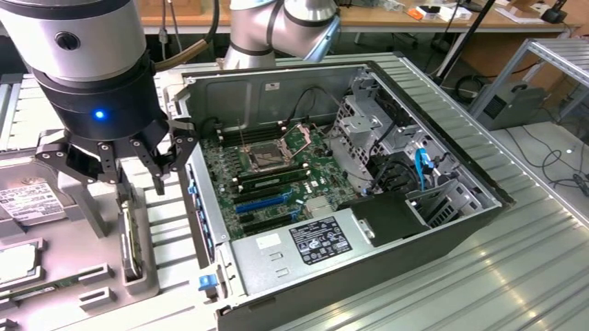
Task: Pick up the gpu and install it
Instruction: 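Pick up the gpu and move the gpu toward the slot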
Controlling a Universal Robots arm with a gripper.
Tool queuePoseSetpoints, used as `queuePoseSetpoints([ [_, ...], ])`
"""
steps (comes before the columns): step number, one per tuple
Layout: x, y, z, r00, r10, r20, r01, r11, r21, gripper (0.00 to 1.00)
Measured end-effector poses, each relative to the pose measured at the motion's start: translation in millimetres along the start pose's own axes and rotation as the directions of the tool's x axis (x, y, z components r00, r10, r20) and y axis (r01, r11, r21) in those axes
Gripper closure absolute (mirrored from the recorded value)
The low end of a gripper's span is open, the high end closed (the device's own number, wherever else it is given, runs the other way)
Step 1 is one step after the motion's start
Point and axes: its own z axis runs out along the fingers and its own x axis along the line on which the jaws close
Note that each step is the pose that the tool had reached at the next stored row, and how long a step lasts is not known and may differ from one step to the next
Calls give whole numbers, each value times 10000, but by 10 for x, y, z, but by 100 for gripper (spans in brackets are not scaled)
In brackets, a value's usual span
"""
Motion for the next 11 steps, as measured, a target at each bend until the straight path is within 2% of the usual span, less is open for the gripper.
queuePoseSetpoints([
  [11,9,93,57,10000,0,0,0,10000,0,58],
])
